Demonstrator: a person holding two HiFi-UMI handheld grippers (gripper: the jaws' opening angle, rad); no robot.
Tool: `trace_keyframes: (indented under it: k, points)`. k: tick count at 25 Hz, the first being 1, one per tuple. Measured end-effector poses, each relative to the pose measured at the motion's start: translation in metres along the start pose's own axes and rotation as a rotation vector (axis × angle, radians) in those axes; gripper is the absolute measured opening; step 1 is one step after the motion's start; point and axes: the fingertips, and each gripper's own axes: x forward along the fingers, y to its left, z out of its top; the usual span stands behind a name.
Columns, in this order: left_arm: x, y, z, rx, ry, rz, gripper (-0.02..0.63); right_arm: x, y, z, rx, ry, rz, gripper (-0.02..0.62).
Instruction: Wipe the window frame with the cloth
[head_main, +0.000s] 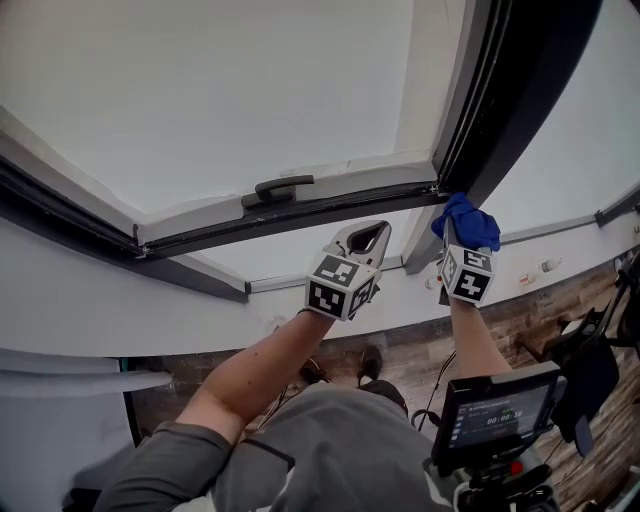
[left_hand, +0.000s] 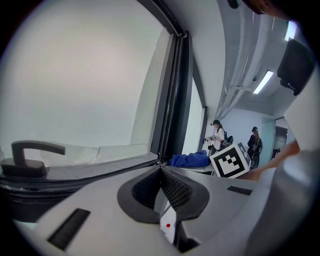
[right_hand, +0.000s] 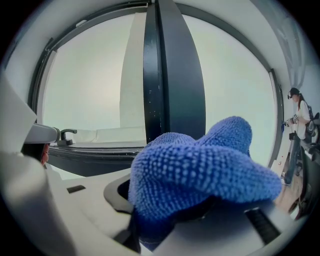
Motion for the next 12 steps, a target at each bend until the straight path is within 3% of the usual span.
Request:
trace_keyframes:
  k: [12]
  points:
    - [-0.002, 0.020, -0.009, -0.015, -0.003, 0.062, 0.005, 0.024, 0.030, 0.001, -0.065, 0.006, 0.073, 0.160]
